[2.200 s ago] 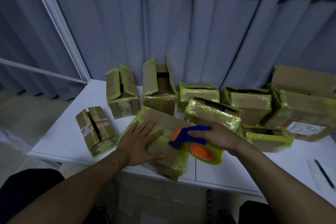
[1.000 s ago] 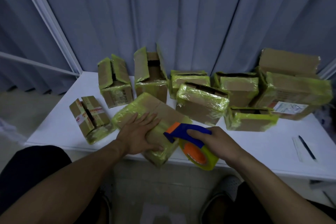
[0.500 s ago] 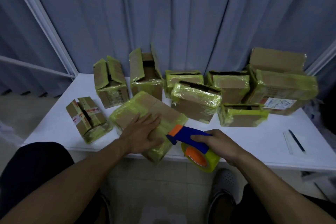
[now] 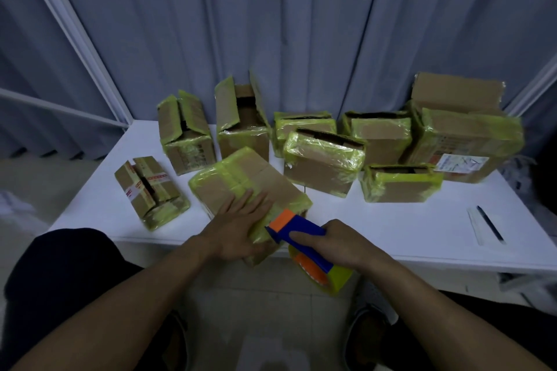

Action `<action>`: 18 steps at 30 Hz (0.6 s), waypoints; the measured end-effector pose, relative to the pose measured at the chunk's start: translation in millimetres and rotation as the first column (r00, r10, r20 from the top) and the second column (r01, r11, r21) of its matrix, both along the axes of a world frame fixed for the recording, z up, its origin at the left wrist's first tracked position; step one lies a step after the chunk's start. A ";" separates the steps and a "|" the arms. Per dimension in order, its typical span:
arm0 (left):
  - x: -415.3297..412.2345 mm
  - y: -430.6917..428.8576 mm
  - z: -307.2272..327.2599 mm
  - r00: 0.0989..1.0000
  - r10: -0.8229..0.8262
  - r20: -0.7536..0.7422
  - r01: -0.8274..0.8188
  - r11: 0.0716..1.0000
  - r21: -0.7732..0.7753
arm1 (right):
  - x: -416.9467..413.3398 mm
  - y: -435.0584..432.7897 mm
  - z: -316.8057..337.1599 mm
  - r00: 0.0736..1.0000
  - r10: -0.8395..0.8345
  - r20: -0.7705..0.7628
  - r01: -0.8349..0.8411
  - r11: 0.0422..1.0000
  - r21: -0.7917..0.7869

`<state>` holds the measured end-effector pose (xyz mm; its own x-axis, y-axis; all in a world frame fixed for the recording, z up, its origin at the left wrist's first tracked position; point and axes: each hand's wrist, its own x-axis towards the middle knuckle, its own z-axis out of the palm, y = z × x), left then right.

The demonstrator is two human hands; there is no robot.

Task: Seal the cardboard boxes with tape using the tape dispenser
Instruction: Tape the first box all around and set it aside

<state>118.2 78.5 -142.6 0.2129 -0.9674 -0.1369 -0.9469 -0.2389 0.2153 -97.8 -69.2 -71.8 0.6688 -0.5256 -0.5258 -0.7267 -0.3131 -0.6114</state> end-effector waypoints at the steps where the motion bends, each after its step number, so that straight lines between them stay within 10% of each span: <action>1: 0.7 0.9 -2.4 1.000 -0.001 0.021 0.001 1.000 0.005 | -1.0 1.5 -1.0 1.000 0.002 0.000 -0.002 1.000 0.001; 18: 5.9 -4.5 -5.0 0.999 0.001 0.045 -0.004 0.998 0.057 | -53.5 11.8 3.8 0.997 -0.066 0.042 0.063 0.996 0.070</action>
<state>124.1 74.0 -147.5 0.2223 -0.9579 -0.1817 -0.9547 -0.2517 0.1586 -151.3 -57.4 -67.9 0.6582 -0.5323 -0.5324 -0.7156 -0.2228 -0.6620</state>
